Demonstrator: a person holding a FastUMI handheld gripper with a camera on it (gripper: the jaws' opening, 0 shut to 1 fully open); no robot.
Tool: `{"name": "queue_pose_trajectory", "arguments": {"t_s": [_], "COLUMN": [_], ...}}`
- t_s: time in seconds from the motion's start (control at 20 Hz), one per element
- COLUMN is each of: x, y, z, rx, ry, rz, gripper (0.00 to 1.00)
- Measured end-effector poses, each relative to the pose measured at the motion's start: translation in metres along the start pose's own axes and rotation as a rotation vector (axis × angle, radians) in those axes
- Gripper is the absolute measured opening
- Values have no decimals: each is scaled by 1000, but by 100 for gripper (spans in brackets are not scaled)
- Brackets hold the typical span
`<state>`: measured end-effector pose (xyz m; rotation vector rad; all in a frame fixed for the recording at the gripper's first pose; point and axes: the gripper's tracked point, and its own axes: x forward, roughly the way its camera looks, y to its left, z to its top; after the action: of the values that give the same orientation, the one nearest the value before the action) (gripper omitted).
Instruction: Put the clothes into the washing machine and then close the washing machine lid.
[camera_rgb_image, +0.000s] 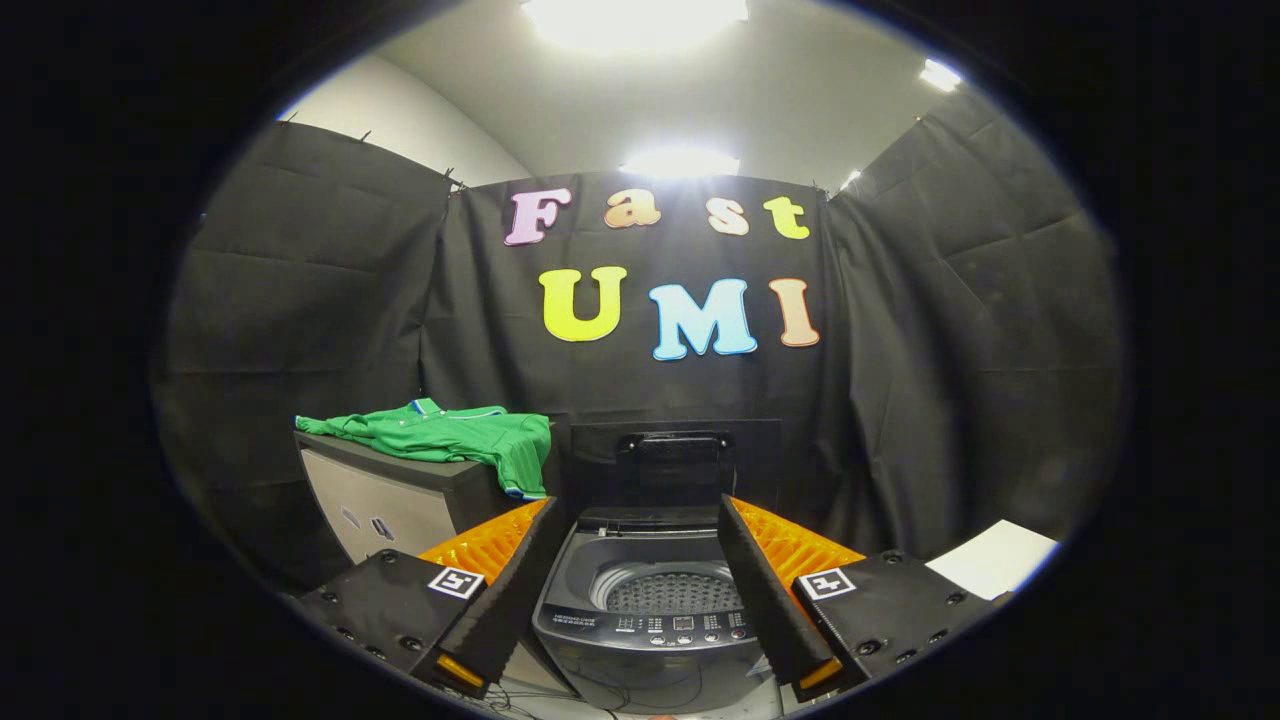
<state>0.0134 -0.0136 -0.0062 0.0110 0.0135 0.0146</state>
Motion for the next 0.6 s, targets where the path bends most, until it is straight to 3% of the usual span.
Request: {"name": "queue_pose_trajectory", "arguments": {"t_s": [0.6], "x": [18], "y": [3], "z": [12], "rx": [12], "ry": [-4], "rz": [75], "gripper": [98]}}
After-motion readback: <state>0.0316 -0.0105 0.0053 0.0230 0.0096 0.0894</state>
